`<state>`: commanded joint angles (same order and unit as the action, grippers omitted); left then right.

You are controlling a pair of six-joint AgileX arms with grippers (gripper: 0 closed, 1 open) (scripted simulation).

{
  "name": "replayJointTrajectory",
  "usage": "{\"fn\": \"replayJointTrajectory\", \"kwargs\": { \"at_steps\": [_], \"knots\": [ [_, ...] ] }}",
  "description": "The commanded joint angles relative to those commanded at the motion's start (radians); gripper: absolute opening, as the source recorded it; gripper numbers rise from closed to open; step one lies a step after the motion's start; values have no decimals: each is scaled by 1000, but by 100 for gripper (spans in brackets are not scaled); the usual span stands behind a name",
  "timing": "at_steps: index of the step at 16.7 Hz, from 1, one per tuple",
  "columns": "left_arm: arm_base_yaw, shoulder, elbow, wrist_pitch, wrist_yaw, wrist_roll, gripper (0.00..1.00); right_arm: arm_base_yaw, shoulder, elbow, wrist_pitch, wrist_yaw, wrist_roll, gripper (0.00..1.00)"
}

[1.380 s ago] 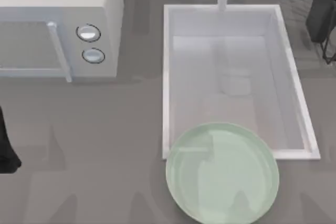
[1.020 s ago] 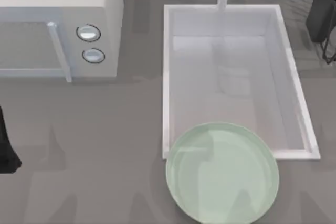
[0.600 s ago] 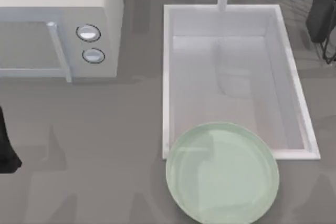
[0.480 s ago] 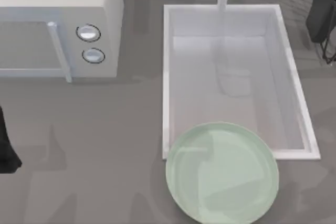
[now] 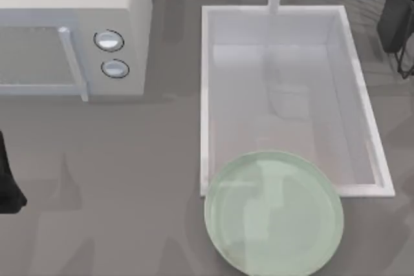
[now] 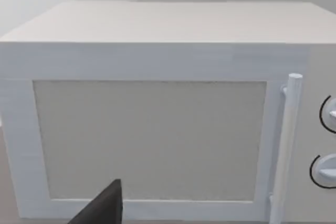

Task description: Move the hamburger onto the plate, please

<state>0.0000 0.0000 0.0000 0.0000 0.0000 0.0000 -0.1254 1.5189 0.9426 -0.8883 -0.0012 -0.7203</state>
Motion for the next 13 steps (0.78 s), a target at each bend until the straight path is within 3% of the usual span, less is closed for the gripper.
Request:
{"fn": "replayJointTrajectory", "kwargs": {
  "at_steps": [8,13],
  "knots": [
    [0,0,0,0,0,0,100,-13,132,97,-76,1,-67,100],
    [0,0,0,0,0,0,100,-10,167,55,0,1,-64,100]
  ]
}}
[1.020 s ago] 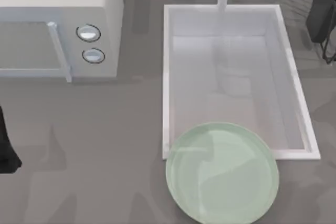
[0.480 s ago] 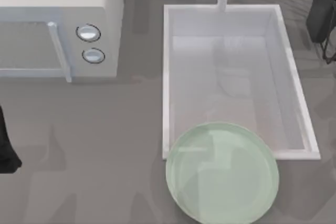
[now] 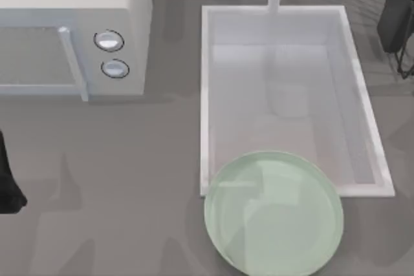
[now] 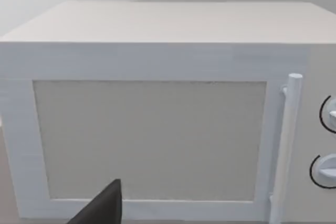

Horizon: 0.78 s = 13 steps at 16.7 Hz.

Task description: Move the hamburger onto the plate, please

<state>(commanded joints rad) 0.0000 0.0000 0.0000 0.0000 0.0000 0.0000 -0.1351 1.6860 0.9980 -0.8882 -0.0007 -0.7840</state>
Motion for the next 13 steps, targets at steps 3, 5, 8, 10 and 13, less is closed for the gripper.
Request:
{"fn": "replayJointTrajectory", "kwargs": {
  "at_steps": [3,5,8,10,13],
  "knots": [
    [0,0,0,0,0,0,100,0,67,-65,138,0,0,100],
    [0,0,0,0,0,0,100,-1,106,-104,218,0,1,100],
    [0,0,0,0,0,0,100,-1,131,-129,261,0,1,100],
    [0,0,0,0,0,0,100,-1,131,-129,261,0,1,100],
    [0,0,0,0,0,0,100,-1,131,-129,261,0,1,85]
  ]
}}
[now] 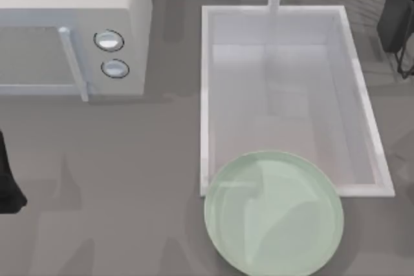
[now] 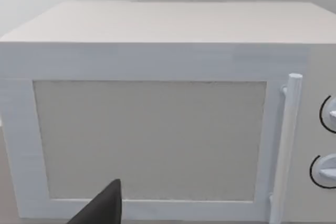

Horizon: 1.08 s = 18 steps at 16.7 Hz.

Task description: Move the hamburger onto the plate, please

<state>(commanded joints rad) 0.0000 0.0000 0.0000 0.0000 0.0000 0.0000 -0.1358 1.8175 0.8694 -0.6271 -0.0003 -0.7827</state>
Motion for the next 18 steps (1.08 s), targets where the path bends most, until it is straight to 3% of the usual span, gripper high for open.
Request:
{"fn": "replayJointTrajectory", "kwargs": {
  "at_steps": [11,18],
  "knots": [
    [0,0,0,0,0,0,100,0,0,0,0,0,0,2],
    [0,0,0,0,0,0,100,0,0,0,0,0,0,0]
  ]
}}
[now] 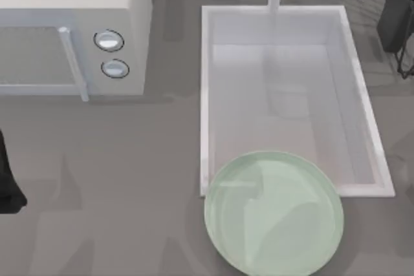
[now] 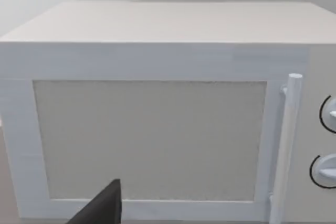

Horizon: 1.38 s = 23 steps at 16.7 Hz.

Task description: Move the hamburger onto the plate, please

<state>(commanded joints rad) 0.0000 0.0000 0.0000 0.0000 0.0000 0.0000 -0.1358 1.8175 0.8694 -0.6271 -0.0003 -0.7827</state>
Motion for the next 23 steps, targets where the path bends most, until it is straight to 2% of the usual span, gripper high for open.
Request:
{"fn": "replayJointTrajectory", "kwargs": {
  "at_steps": [6,13,20,23],
  "knots": [
    [0,0,0,0,0,0,100,-2,-94,91,-146,-16,6,0],
    [0,0,0,0,0,0,100,-4,-206,264,-468,-16,5,0],
    [0,0,0,0,0,0,100,10,-218,284,-485,-15,20,0],
    [0,0,0,0,0,0,100,99,-191,314,-488,-7,116,0]
  ]
}}
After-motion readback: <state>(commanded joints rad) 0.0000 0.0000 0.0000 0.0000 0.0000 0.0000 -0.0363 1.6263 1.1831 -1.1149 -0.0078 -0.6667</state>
